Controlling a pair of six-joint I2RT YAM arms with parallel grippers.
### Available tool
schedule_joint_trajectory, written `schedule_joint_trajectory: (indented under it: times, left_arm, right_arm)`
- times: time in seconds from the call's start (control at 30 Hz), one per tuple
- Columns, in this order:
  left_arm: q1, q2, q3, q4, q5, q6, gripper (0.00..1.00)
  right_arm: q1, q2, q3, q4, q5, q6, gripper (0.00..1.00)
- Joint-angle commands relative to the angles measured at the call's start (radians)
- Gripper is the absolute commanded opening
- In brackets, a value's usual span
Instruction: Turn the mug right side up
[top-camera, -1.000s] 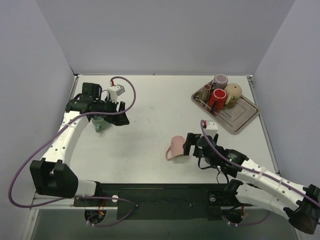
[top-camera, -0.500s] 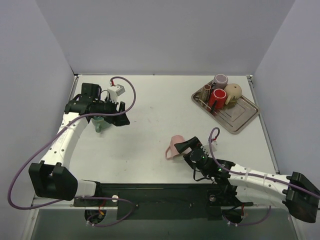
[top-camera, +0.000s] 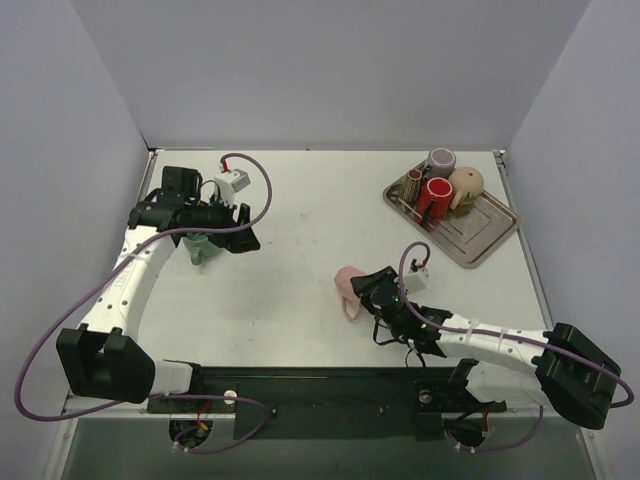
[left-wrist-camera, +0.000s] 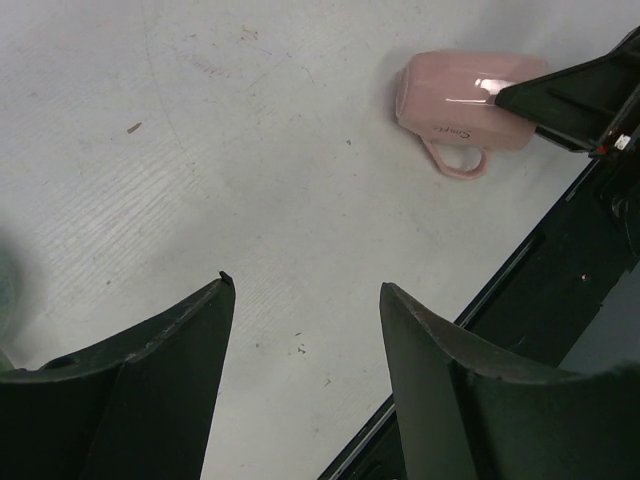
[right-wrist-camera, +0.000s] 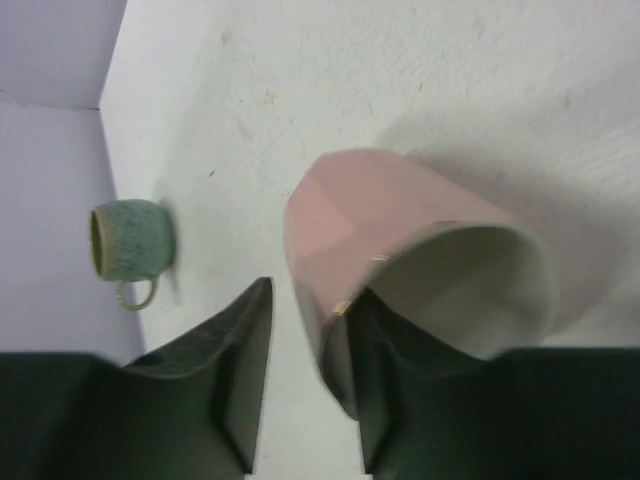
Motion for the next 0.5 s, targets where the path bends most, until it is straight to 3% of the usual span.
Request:
schedule_joint_trajectory:
  times: [0.0, 0.03, 0.13, 0.2, 0.33, 0.47]
  left_arm:
    - [-0.002, -0.049, 0.022, 0.002, 0.013, 0.03, 0.7]
    - [-0.002, -0.05, 0.023, -0.003, 0.013, 0.035, 0.7]
    - [-0.003, -0.059, 0.022, -0.012, 0.01, 0.044, 0.7]
    - [0.0, -0.067, 0.023, -0.02, 0.002, 0.058, 0.7]
    - [0.001, -0.076, 0.028, -0.032, -0.029, 0.092, 0.7]
    - [0.014, -0.05, 0.052, -0.061, -0.061, 0.109, 0.7]
  right_arm:
    - [-0.096, 0.012, 0.059, -0.001, 0.028, -0.213, 0.2]
    - [-0.131, 0.016, 0.065, -0.003, -0.01, -0.273, 0.11]
    - [-0.186, 0.024, 0.139, -0.097, -0.072, -0.454, 0.01]
    - [-0.214, 0.056, 0.249, -0.23, -0.136, -0.729, 0.0]
    - [-0.232, 0.232, 0.658, -0.6, -0.253, -1.047, 0.0]
    - [-0.228, 0.456, 0.949, -0.832, -0.351, -1.181, 0.0]
